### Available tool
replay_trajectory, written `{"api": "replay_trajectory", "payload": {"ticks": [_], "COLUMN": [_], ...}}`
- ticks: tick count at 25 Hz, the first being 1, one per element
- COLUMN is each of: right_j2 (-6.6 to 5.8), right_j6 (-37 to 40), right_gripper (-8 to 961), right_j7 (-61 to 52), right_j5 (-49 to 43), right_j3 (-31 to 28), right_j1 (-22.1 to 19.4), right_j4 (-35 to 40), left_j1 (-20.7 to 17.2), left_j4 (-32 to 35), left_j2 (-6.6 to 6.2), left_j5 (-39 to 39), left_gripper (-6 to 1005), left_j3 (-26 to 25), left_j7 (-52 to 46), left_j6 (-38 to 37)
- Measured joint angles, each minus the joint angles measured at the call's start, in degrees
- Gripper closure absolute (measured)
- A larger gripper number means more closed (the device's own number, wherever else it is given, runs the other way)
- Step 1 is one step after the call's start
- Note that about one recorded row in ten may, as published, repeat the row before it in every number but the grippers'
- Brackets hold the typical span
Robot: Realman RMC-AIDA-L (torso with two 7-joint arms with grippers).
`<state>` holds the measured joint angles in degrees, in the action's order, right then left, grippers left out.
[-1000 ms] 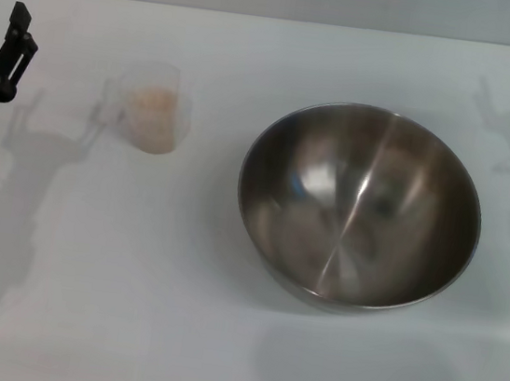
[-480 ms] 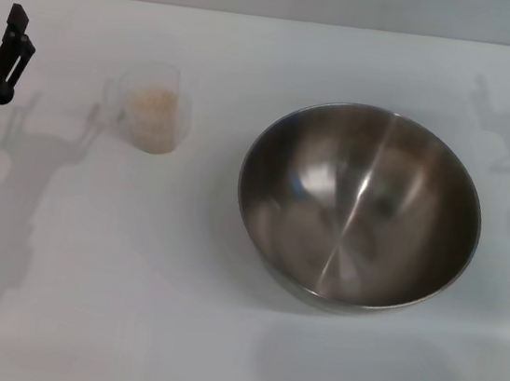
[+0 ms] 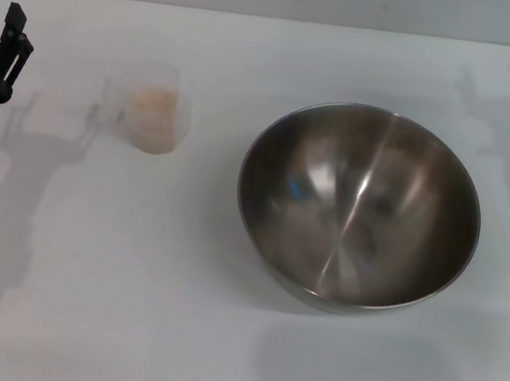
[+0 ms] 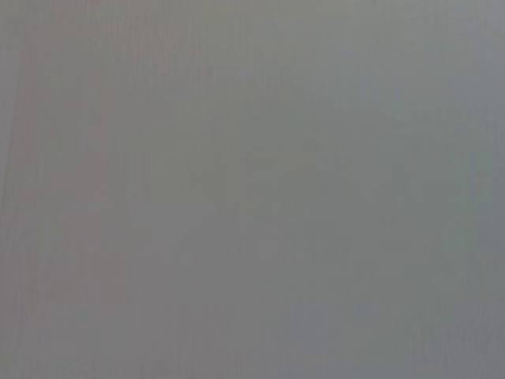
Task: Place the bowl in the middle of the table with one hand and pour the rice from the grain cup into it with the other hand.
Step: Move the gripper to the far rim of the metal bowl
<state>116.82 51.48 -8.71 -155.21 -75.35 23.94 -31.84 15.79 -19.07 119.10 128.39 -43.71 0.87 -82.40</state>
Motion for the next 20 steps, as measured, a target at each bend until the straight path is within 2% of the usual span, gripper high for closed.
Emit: {"api": "replay_trajectory", "payload": {"ticks": [2, 6, 12, 14, 16, 20], "right_j2": [-1.11, -2.63, -3.56, -3.22, -2.19, 1.41], "right_j6": [-10.7, -29.4, -59.2, -69.7, -81.5, -102.8], "right_gripper": [199, 199, 199, 199, 198, 198], "right_j7": [-1.4, -3.8, -2.9, -0.6, 3.4, 12.5], "right_j5": [-3.2, -6.6, -7.1, -7.0, -6.7, -5.9], "right_j3": [-0.4, -0.6, -1.3, -2.6, -4.7, -11.2], "right_j1": [-3.1, -6.6, -7.4, -6.8, -5.7, -1.8], "right_j4": [-11.1, -27.3, -46.6, -52.0, -57.4, -64.7], "left_j1": [0.3, 0.5, 0.6, 0.6, 0.6, 0.6], "left_j4": [0.1, 0.2, 0.4, 0.5, 0.5, 0.6], "left_j2": [0.0, 0.0, -0.06, -0.11, -0.14, -0.24], "left_j5": [0.0, 0.0, 0.0, 0.0, 0.0, -0.1], "left_gripper": [168, 168, 168, 168, 168, 168], "left_j3": [-0.1, -0.1, -0.4, -0.4, -0.4, -0.5], "left_j7": [0.0, 0.0, 0.0, 0.0, 0.0, 0.0], "left_j6": [0.0, 0.0, 0.0, 0.0, 0.0, -0.1]}}
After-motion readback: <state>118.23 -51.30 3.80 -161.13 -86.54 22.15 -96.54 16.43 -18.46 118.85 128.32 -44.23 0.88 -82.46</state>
